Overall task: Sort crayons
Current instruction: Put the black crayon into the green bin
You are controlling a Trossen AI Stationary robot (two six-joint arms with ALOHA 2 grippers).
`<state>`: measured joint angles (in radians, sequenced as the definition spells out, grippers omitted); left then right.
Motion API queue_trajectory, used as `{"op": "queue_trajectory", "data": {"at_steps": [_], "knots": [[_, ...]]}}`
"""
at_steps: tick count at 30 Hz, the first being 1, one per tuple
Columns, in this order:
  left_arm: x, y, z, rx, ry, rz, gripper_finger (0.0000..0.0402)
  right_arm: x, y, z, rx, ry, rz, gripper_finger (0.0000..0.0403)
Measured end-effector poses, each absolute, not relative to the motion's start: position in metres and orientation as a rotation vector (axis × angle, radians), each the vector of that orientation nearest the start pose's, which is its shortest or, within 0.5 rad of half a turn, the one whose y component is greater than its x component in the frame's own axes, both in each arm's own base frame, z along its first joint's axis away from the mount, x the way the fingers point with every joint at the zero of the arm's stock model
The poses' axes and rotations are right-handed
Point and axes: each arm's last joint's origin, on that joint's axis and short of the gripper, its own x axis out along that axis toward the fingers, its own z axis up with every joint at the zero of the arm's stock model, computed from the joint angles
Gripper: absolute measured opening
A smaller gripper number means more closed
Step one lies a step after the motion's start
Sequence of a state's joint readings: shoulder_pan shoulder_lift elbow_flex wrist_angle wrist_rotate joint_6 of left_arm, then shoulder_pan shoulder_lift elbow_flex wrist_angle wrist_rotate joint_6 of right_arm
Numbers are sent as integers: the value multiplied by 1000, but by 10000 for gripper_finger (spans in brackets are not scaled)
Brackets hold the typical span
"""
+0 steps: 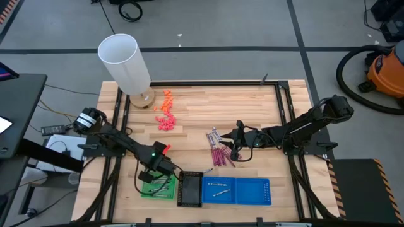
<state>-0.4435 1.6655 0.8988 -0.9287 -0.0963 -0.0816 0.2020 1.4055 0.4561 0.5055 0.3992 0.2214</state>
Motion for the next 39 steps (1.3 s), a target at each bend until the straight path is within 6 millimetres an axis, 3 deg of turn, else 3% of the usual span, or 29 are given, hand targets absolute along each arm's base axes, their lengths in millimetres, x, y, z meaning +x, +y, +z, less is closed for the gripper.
{"op": "queue_trajectory", "data": {"at_steps": [12, 18, 26, 32, 39], "knots": [[240, -108, 203, 436, 1649, 93, 13, 251, 40, 161, 87, 384, -237, 127], [235, -128, 236, 339, 1476, 53, 13, 251, 40, 161, 87, 384, -237, 127], [219, -156, 266, 180, 1218, -79, 14, 251, 40, 161, 89, 380, -236, 127], [216, -172, 268, 108, 1119, -132, 14, 252, 40, 162, 93, 369, -235, 127], [218, -181, 240, -6, 1062, -204, 14, 252, 40, 162, 100, 369, -236, 127]]}}
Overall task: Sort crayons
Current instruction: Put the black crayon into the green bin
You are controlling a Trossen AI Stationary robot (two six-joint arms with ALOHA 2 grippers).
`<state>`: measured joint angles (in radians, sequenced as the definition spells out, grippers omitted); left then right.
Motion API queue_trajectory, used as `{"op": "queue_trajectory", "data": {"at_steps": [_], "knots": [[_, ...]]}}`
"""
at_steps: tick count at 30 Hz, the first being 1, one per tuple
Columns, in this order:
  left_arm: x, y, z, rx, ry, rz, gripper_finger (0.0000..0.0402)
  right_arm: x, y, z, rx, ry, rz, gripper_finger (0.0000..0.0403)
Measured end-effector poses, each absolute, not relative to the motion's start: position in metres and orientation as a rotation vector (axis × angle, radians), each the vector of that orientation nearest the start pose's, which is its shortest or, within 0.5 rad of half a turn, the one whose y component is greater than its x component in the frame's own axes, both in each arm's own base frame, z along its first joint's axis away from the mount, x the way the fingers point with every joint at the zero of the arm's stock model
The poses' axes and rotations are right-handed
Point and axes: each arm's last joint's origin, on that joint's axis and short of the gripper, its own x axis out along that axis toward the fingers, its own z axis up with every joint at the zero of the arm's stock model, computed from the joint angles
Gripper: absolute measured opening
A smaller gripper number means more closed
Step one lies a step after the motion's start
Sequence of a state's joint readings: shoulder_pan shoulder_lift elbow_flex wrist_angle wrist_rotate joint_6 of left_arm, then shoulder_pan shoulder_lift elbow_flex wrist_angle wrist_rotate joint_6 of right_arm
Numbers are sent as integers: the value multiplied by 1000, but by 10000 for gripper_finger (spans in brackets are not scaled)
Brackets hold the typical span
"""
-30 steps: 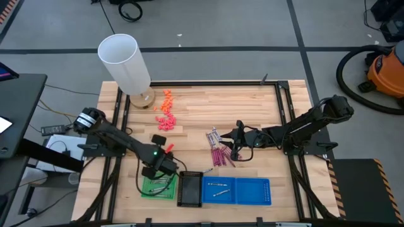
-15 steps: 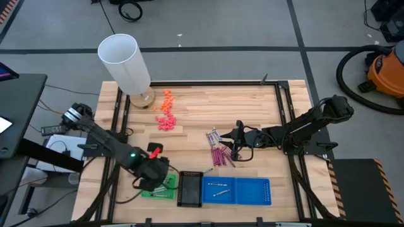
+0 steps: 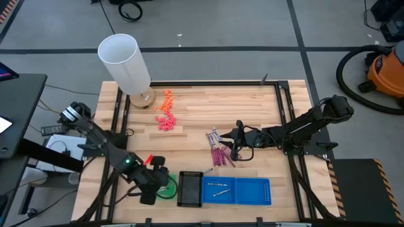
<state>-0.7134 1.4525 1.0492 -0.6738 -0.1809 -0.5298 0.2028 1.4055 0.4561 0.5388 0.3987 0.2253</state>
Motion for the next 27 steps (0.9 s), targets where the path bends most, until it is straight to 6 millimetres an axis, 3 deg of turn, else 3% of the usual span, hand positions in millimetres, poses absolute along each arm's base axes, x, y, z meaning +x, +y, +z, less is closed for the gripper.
{"op": "queue_trajectory", "data": {"at_steps": [5, 12, 22, 27], "knots": [[214, -180, 219, -60, 1081, -211, 14, 252, 40, 162, 100, 369, -235, 127], [212, -179, 205, -77, 1067, -225, 14, 252, 40, 162, 103, 369, -236, 127], [200, -171, 193, -165, 1261, -192, 15, 252, 40, 162, 102, 369, -236, 127], [196, -169, 191, -184, 1308, -151, 54, 252, 40, 162, 101, 369, -235, 127]]}}
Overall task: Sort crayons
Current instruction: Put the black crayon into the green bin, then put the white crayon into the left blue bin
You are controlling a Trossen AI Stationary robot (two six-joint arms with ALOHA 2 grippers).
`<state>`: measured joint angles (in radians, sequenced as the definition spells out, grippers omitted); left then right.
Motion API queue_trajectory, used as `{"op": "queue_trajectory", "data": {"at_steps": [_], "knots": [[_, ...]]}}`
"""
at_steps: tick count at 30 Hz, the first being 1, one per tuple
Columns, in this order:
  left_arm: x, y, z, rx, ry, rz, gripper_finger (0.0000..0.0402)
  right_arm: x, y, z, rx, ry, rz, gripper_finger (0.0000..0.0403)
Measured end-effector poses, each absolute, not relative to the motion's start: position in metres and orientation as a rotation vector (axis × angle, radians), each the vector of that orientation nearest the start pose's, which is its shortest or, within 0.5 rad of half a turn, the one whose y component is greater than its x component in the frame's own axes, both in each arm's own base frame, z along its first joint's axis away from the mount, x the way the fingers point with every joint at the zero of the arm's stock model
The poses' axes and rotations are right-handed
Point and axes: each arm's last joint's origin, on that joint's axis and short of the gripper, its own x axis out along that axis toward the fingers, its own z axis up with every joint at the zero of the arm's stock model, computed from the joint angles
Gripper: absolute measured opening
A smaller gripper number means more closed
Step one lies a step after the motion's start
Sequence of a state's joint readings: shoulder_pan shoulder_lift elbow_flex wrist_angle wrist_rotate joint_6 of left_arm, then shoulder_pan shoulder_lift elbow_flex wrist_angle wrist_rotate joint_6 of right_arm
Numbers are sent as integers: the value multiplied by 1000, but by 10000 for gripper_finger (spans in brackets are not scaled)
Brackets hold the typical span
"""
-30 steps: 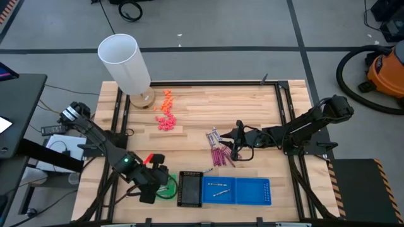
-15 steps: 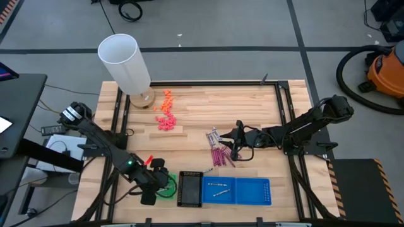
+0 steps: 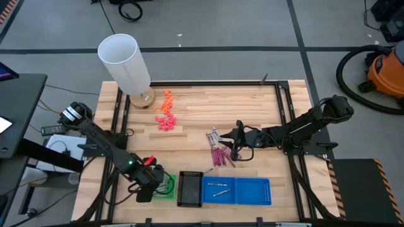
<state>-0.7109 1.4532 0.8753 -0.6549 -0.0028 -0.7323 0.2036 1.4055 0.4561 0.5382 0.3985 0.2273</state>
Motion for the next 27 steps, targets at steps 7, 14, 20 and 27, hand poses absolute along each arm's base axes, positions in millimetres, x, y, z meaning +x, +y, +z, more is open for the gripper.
{"op": "queue_trajectory", "data": {"at_steps": [7, 14, 20, 27], "knots": [[207, -166, 203, -324, 1338, -189, 142, 252, 41, 162, 99, 369, -235, 127], [233, -148, 222, -217, 1172, -151, 148, 251, 40, 162, 87, 372, -234, 127], [248, -119, 224, 60, 1023, 59, 146, 249, 39, 157, 82, 413, -275, 127], [264, -87, 224, 161, 949, 237, 146, 245, 31, 148, 78, 485, -407, 127]]}}
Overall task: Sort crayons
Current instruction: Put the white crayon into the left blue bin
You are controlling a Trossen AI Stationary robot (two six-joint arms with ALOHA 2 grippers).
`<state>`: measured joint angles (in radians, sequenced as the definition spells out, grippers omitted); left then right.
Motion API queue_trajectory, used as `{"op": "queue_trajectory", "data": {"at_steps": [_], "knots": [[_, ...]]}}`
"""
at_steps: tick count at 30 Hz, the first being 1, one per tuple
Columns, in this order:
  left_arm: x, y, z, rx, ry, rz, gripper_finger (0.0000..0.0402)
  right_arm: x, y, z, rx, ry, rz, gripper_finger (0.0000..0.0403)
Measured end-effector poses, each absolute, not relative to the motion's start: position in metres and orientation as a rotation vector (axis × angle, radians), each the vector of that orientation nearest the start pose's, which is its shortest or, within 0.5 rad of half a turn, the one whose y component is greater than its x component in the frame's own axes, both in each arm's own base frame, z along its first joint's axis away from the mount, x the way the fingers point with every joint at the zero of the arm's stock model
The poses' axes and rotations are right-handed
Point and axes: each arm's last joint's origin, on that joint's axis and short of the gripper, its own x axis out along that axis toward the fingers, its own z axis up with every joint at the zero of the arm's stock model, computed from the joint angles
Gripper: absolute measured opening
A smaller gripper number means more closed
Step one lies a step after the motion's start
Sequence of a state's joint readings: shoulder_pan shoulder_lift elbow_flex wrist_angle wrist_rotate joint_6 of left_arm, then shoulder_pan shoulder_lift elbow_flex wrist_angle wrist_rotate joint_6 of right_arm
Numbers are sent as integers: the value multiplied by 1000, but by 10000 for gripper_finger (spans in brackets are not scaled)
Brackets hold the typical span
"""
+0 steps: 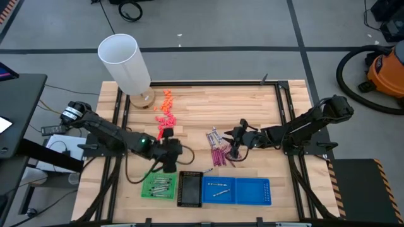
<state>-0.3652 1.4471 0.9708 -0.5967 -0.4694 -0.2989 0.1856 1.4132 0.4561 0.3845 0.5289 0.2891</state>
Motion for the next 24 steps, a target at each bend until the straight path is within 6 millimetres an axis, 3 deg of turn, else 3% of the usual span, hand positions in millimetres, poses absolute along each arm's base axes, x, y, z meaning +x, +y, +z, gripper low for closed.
{"op": "queue_trajectory", "data": {"at_steps": [5, 11, 18, 24], "knots": [[269, -74, 217, 150, 918, 264, 146, 251, 23, 132, 68, 517, -465, 127], [273, -78, 200, 212, 769, 170, 146, 260, 11, 117, 70, 553, -486, 127], [266, -76, 179, 230, 653, 135, 146, 278, 4, 116, 115, 632, -473, 127], [251, -72, 180, 223, 642, 156, 146, 295, -3, 116, 90, 708, -528, 127]]}}
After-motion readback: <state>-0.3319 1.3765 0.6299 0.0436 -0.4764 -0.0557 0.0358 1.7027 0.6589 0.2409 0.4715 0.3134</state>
